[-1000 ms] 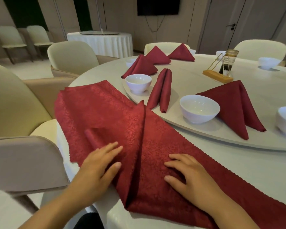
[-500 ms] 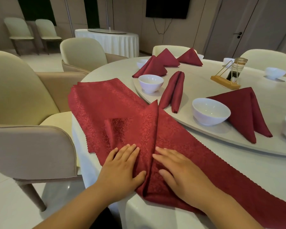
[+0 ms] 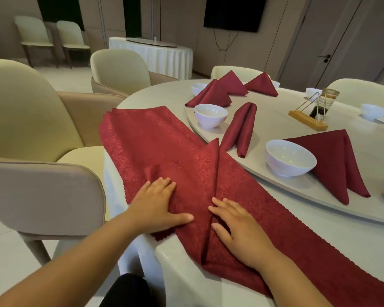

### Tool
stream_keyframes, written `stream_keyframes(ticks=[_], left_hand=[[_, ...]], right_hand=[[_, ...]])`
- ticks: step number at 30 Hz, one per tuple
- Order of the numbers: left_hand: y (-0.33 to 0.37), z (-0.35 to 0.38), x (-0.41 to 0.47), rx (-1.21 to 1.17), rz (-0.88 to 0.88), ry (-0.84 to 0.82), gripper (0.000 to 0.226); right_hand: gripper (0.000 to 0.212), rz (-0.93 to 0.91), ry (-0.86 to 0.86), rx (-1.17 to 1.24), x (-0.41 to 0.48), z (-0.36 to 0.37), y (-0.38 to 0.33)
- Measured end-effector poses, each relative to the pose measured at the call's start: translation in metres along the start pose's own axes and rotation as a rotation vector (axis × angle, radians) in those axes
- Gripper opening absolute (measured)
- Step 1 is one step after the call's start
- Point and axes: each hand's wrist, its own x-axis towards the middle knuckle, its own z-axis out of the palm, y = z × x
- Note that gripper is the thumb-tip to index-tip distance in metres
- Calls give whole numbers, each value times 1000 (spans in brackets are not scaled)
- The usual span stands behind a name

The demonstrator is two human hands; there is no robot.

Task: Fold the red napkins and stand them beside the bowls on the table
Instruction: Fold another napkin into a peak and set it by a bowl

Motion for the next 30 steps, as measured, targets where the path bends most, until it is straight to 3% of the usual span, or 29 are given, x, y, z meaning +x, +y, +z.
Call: stream_keyframes(ticks=[7,10,13,15,17,19,23,30], left_hand=[[-48,-19,33,-107,-190,-62,89],[-43,-15,31,-106,-189,117,75],[-24,-10,6,-314,25,316,65],[-2,-6,-19,-592,226,230,41],[18,6,-40,-673,359,121,29],[25,27,-47,-622,439,187,41],[30,49,-56,-394,526,395,37],[34,54,-65,-244,469,444,52]], right_hand=[[89,-5,21,14,1,1,1],[89,-7,18,13,0,1,2],[89,-5,26,21,1,1,2],[89,-3,23,28,1,1,2],[89,-9,24,22,1,1,3],[89,-10,28,23,1,1,4],[89,-25,52,27,2,4,7],[85,-34,78,76,0,1,3]])
